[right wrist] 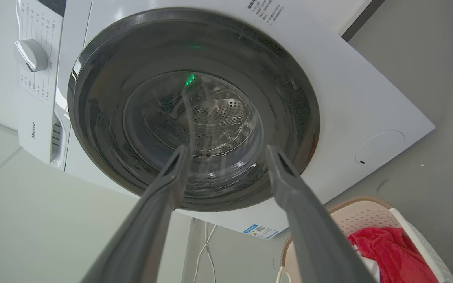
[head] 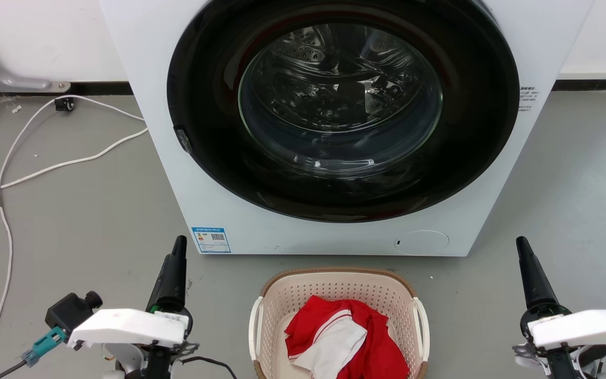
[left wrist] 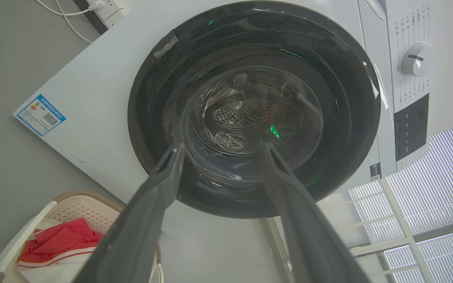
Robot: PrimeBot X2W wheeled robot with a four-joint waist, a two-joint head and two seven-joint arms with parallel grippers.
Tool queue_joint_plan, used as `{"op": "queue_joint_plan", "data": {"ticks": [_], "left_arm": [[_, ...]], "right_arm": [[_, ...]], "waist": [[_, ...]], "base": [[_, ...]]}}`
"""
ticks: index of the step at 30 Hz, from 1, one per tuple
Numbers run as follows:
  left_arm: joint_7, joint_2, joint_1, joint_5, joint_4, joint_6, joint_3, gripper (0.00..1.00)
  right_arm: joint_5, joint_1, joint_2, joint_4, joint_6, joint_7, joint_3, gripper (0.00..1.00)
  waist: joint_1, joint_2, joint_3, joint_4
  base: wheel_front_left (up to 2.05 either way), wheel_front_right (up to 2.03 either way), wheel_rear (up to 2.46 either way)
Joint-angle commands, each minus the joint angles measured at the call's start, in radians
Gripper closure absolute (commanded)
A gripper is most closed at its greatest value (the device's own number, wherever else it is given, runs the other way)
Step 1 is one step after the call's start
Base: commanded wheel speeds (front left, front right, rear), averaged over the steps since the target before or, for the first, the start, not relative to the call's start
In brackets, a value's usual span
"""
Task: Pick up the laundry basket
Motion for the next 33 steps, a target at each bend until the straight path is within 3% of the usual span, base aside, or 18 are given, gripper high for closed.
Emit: {"op": "queue_joint_plan", "data": {"ticks": [1, 15, 33], "left_arm": [[-0.012, 0.003, -0.017, 0.050, -0.020, -0.002, -0.011, 0.00], [-0.061, 0.003, -0.014, 0.293, -0.035, -0.002, -0.050, 0.00], [-0.115, 0.004, -0.009, 0.533, -0.031, -0.003, -0.090, 0.00]], "right_arm": [[-0.051, -0.006, -0.003, -0.024, 0.001, -0.009, 0.003, 0.00], [-0.359, 0.017, 0.000, -0.089, 0.001, -0.010, 0.013, 0.00], [-0.599, 0.048, 0.001, -0.145, 0.002, -0.012, 0.022, 0.00]], "waist": [[0.0000, 0.0000, 0.000, 0.001], [0.0000, 0.0000, 0.002, 0.003], [0.0000, 0.0000, 0.001, 0.005]], "base": [[0.00, 0.00, 0.00], [0.00, 0.00, 0.00], [0.00, 0.00, 0.00]]}}
